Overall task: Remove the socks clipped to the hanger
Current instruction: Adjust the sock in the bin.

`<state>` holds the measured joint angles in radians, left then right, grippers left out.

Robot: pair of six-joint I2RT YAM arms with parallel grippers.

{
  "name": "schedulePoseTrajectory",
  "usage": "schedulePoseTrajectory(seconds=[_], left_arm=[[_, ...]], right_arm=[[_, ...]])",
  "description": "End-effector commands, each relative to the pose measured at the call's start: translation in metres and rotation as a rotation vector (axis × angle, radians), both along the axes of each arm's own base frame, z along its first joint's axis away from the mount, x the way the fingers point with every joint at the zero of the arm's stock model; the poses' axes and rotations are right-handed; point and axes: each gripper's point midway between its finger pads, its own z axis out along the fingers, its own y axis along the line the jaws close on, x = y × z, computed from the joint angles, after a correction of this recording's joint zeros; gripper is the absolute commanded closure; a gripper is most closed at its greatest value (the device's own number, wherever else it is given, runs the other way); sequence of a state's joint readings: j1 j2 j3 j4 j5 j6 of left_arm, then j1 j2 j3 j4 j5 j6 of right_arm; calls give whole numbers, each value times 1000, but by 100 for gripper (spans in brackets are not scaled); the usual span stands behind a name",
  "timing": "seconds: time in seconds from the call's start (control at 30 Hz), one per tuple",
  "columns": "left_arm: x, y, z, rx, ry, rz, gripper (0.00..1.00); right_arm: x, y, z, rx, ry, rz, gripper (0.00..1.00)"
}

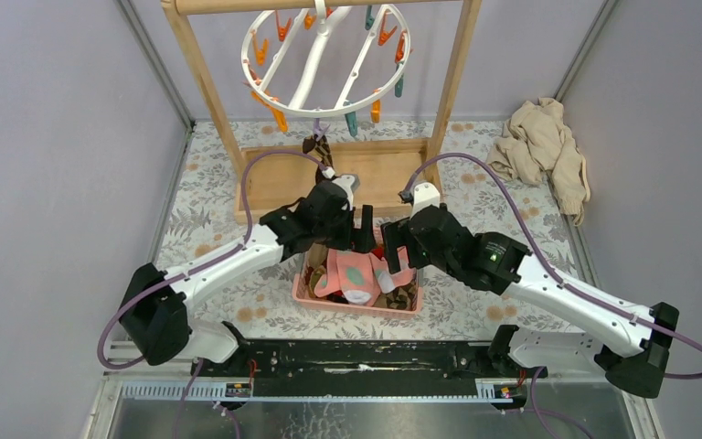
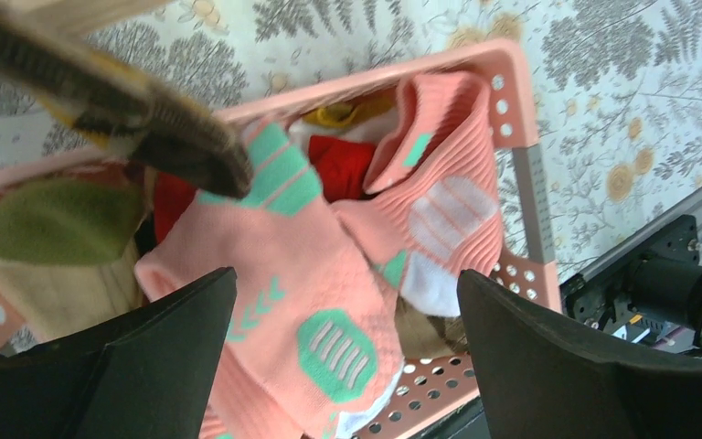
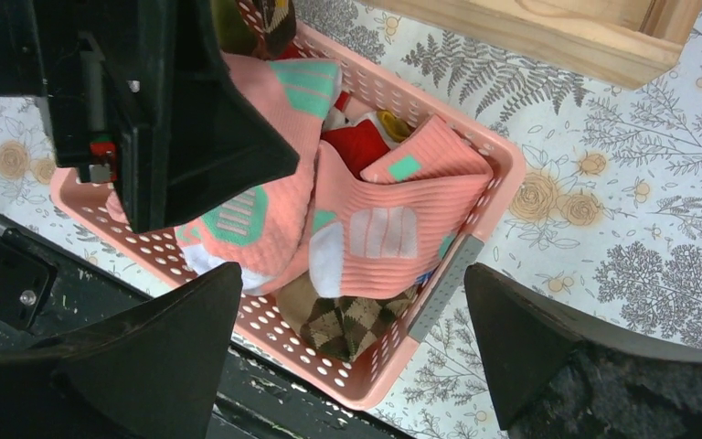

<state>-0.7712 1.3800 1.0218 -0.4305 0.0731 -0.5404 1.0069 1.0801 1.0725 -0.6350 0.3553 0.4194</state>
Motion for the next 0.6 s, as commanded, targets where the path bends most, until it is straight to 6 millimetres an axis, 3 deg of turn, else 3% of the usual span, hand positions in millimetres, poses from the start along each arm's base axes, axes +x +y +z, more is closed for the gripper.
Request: schedulePoseTrajectory(seconds=[0.0,0.17,0.33,0.57], left_arm=[[10,-14,14,-23,-30,-59,2],[14,-17,-9,-12,-26,-52,2],[3,-3,-29,-46,-24,14,1],[-16,13,-7,-101,-68,58,2]], right_arm=[[17,8,35,101,-101,-18,0],[5,9,27,161,-56,0,0],[-17,-9,13,219,-36,15,0],[-28,-39,22,226,-77,-16,0]])
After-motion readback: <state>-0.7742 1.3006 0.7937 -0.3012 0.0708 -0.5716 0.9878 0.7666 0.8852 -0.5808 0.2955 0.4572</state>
